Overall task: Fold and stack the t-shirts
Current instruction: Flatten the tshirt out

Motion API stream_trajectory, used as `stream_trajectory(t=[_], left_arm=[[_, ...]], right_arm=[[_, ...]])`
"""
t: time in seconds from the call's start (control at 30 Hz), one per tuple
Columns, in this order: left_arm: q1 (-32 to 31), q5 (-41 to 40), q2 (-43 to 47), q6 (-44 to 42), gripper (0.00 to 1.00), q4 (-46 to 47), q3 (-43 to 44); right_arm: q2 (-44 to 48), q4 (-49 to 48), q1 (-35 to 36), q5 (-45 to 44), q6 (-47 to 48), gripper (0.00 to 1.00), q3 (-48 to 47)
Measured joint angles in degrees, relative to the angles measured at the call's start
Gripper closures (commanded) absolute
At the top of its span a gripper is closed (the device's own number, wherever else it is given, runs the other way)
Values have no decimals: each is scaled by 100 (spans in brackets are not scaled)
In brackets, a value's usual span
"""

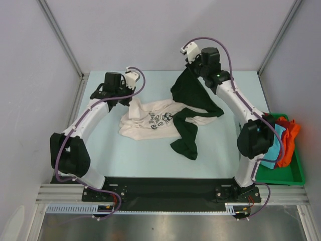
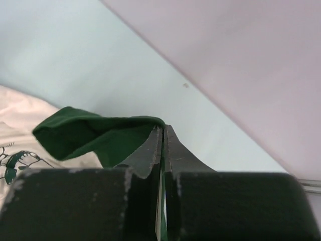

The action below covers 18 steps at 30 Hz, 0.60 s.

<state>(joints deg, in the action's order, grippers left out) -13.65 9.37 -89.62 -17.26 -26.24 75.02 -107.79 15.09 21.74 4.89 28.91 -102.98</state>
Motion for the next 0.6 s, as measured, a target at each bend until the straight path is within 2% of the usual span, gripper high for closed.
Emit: stream_trajectory(t=[0.17,0.33,0.6], left_arm=[[-129,2,284,-140,100,-334,627],[-249,-68,614,-352,100,-487,1930],[-407,-507,804,-789,100,-402,3650]], right_arm=[[568,37,-160,-63,63,100,46],[929,105,-450,-262,83,100,-48],[1620,-87,-1086,-846,76,100,-750]])
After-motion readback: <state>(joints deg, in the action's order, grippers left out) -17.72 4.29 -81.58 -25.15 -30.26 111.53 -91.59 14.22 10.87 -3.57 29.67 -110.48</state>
